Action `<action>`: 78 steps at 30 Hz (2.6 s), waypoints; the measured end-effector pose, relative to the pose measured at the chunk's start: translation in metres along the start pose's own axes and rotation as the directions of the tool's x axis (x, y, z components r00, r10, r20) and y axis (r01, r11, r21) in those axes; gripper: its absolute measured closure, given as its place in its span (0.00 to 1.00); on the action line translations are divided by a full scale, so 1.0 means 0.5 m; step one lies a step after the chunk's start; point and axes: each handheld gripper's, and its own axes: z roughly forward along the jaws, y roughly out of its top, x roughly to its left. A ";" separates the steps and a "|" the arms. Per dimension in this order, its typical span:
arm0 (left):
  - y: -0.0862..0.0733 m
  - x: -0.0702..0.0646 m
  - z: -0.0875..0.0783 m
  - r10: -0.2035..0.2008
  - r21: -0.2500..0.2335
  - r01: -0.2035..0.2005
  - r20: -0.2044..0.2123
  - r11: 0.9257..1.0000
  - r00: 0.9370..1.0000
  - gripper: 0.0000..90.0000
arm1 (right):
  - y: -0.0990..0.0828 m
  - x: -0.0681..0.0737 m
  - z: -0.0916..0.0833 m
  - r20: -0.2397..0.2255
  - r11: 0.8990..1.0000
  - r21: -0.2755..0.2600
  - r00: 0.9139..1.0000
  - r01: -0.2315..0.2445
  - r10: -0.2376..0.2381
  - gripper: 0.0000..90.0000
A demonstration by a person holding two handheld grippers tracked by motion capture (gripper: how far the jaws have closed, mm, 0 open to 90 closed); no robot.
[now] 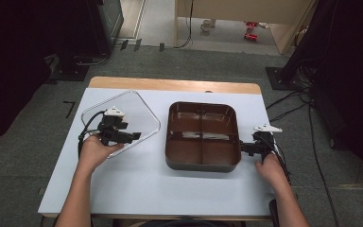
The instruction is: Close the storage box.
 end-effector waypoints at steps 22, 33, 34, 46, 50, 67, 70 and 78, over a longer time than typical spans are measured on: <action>0.047 0.089 0.025 -0.004 -0.047 0.000 -0.086 0.999 0.996 0.37 | 0.000 0.000 0.000 0.000 1.000 0.000 1.000 -0.001 0.001 0.10; 0.029 0.136 0.045 -0.053 -0.067 0.043 -0.151 0.997 0.987 0.39 | 0.000 0.000 0.000 0.000 1.000 -0.001 1.000 -0.001 0.001 0.10; 0.027 0.138 0.049 -0.054 -0.064 0.045 -0.152 0.997 0.987 0.38 | 0.000 0.000 0.000 0.000 1.000 -0.001 1.000 0.000 0.000 0.10; -0.010 0.172 0.075 -0.126 -0.047 0.120 -0.192 0.992 0.973 0.44 | 0.000 0.000 0.000 0.000 1.000 -0.001 1.000 -0.001 0.001 0.10; -0.015 0.169 0.086 -0.107 -0.032 0.102 -0.213 0.994 0.971 0.51 | 0.000 0.000 0.000 0.000 1.000 -0.001 1.000 -0.001 0.001 0.10; -0.006 0.167 0.070 -0.139 -0.062 0.128 -0.212 0.990 0.967 0.65 | 0.000 0.000 0.000 0.000 1.000 -0.002 1.000 -0.002 0.002 0.10; 0.002 0.162 0.057 -0.141 -0.070 0.129 -0.197 0.989 0.970 0.65 | 0.000 0.000 0.000 0.000 1.000 -0.001 1.000 -0.001 0.001 0.10; 0.020 0.142 0.019 -0.132 -0.082 0.119 -0.184 0.989 0.974 0.66 | 0.000 0.001 0.000 0.000 1.000 -0.001 1.000 -0.002 0.002 0.10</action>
